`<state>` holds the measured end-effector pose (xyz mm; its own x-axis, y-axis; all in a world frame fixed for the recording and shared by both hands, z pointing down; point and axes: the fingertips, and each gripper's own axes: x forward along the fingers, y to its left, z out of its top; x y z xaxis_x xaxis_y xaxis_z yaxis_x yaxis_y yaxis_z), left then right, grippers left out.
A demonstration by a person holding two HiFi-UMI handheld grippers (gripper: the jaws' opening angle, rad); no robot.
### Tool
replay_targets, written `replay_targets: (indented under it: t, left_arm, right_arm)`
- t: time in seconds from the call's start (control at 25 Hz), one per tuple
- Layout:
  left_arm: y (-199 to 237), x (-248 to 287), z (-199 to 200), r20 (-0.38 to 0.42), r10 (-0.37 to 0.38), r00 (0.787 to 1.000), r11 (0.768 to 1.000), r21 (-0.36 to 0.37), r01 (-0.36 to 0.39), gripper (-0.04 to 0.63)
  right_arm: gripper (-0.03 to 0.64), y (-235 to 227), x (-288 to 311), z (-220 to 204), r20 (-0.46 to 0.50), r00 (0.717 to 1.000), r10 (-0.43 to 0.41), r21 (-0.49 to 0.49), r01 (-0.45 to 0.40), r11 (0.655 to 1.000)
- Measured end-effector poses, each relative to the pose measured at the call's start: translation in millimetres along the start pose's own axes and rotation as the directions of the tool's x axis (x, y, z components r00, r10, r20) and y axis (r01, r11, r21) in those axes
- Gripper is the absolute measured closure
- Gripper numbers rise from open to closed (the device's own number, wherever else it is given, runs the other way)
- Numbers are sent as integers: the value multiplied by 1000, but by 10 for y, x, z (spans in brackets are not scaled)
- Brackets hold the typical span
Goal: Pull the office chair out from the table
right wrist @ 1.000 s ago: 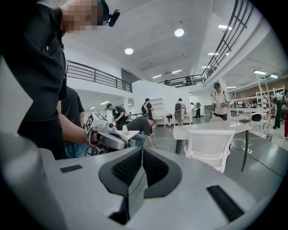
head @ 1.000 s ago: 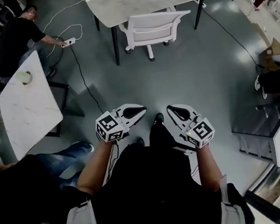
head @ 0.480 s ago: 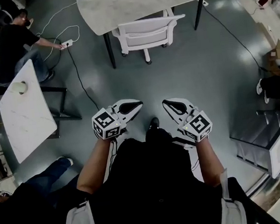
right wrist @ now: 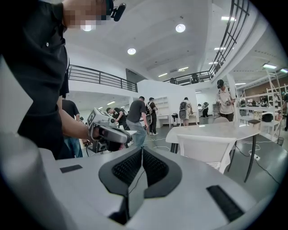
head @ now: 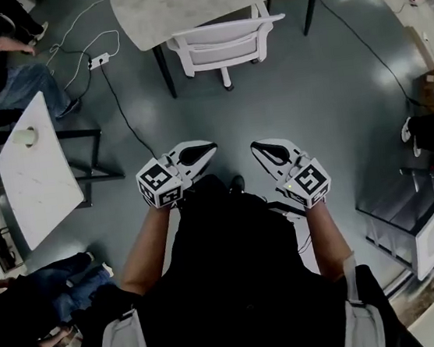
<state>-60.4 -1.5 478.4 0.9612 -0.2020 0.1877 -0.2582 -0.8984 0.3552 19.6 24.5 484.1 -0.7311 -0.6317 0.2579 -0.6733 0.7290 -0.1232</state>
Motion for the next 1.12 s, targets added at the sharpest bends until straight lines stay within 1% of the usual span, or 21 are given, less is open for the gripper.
replay_targets:
  t: [0.2, 0.4, 0.6, 0.8, 0.88, 1.0, 1.12]
  left_arm:
    - [169, 45, 103, 13, 4, 1000, 1000, 0, -4, 583]
    - [466, 151, 180, 16, -4, 1000, 1000, -8, 4, 583]
    - [904, 267, 365, 19, -19, 1000, 1000, -6, 19, 583]
    - [1424, 352, 667, 29, -45, 999, 999, 10, 44, 583]
    - [1634, 382, 773, 34, -56, 998, 998, 7, 56, 583]
    - [1922, 433, 900, 41, -62, 997, 998, 0, 63, 583]
    - [2183, 522, 945, 42, -80, 996, 997, -16, 81, 583]
  right_arm:
    - [595, -175, 123, 31, -12, 1000, 5, -4, -5, 1000]
    - [595, -432, 295, 59, -15, 1000, -6, 4, 6, 1000]
    - [595, -794, 611, 139, -31, 999, -18, 14, 18, 1000]
    - [594, -1207, 1105, 350, -37, 999, -20, -3, 20, 1000]
    - [595, -1369, 1298, 461, -36, 999, -27, 6, 27, 1000]
    - [595, -1589, 1510, 554, -69, 997, -39, -5, 39, 999]
    - [595, -1811, 1678, 624, -83, 995, -57, -13, 57, 998]
